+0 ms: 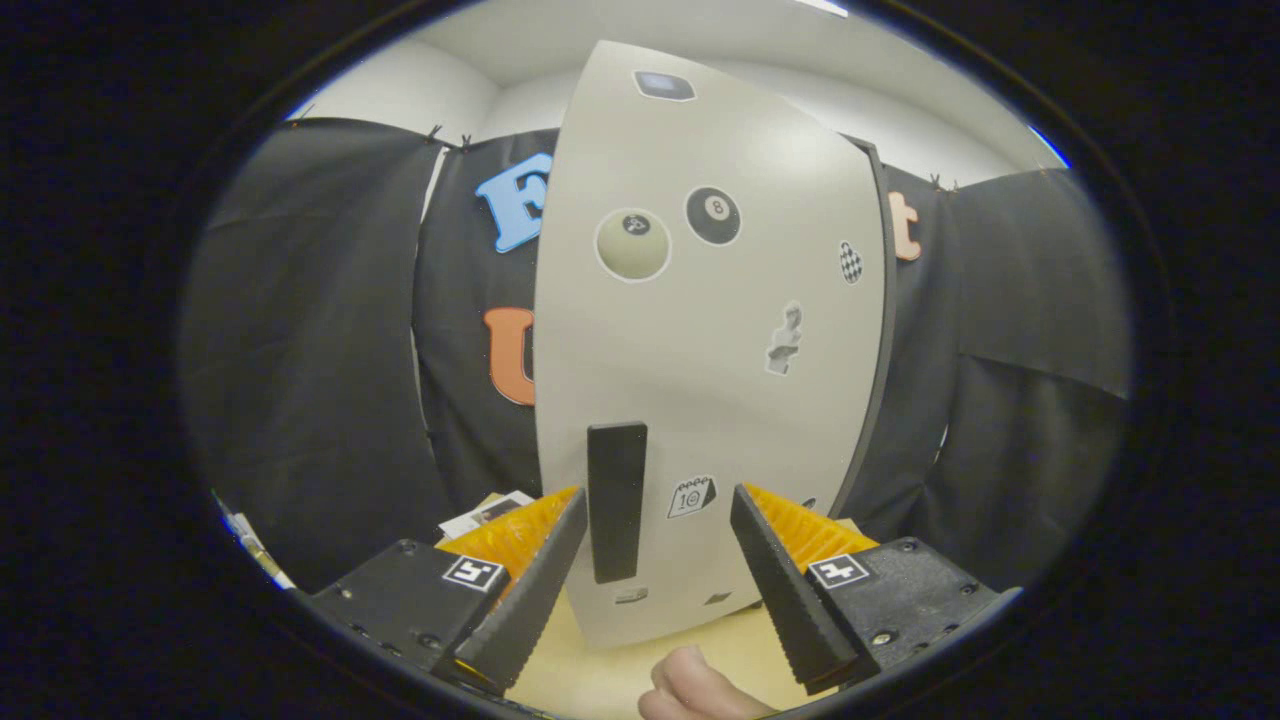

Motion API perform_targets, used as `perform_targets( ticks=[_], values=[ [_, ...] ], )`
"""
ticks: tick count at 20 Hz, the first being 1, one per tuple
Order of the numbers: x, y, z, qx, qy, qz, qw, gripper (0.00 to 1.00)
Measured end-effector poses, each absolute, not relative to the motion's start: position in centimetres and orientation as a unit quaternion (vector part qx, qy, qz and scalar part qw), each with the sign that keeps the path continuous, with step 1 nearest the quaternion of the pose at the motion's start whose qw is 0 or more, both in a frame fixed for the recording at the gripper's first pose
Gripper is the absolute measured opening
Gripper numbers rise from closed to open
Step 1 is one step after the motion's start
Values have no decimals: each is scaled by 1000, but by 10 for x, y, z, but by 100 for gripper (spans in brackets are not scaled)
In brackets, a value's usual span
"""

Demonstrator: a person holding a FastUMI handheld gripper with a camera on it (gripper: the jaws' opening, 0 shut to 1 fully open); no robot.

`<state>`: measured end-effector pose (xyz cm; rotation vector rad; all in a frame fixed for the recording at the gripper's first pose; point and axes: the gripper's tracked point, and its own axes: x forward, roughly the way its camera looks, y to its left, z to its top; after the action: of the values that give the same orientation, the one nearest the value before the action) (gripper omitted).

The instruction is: Open the shoe cabinet door, grab the shoes and put them into the shoe cabinet, then close the shoe cabinet door.

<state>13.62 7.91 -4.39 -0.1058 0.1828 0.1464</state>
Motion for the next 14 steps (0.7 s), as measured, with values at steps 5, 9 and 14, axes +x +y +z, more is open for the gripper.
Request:
perform_targets(
  ticks=[5, 9, 14],
  values=[
    [137, 72, -48, -62, 99, 57, 992, 96],
    [120, 61, -41, -54, 89, 52, 993, 96],
    [86, 49, -36, -46, 98, 59, 992, 96]
  ],
)
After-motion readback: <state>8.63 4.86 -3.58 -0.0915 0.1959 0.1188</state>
